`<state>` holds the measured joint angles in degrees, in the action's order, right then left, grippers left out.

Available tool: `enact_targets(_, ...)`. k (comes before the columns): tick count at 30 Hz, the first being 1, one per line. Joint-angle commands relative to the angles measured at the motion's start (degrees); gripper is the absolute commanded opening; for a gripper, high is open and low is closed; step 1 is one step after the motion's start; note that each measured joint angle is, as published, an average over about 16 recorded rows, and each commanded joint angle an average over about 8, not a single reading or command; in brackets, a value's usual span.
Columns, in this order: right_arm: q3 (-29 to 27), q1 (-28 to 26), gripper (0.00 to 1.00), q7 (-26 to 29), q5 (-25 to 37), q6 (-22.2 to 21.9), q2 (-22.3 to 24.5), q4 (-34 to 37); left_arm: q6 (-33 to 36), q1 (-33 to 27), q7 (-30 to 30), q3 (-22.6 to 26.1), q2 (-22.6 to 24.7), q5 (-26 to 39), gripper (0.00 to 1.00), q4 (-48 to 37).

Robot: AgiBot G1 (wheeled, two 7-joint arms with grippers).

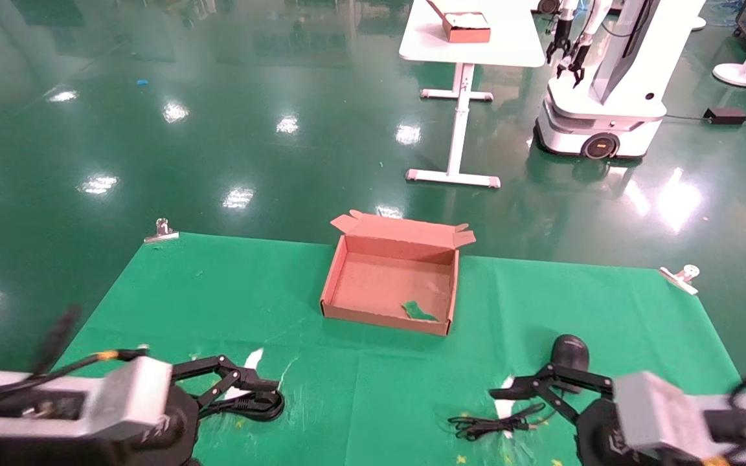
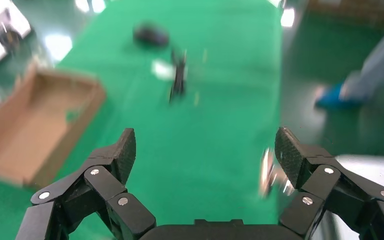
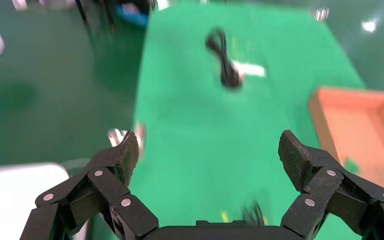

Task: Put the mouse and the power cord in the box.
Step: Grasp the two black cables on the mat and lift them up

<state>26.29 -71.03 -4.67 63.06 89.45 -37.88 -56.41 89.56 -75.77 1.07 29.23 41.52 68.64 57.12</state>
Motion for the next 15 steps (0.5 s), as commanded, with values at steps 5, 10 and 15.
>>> enact_targets(5, 5.7, -6.2, 1.00, -9.8, 10.9, -2.2, -4.1, 12.3, -0.7, -8.1, 8.0, 6.9, 5.1, 12.5, 1.00, -12.6)
enact_targets(10, 9.4, -11.2, 1.00, -18.0, 19.8, -6.8, -9.5, 21.7, -3.4, -13.3, 15.3, 10.4, 10.0, 19.8, 1.00, -24.3)
enact_targets(15, 12.3, -15.1, 1.00, -25.3, 25.9, -11.4, -15.1, 30.1, -8.1, -16.6, 21.3, 12.6, 14.2, 24.5, 1.00, -33.8)
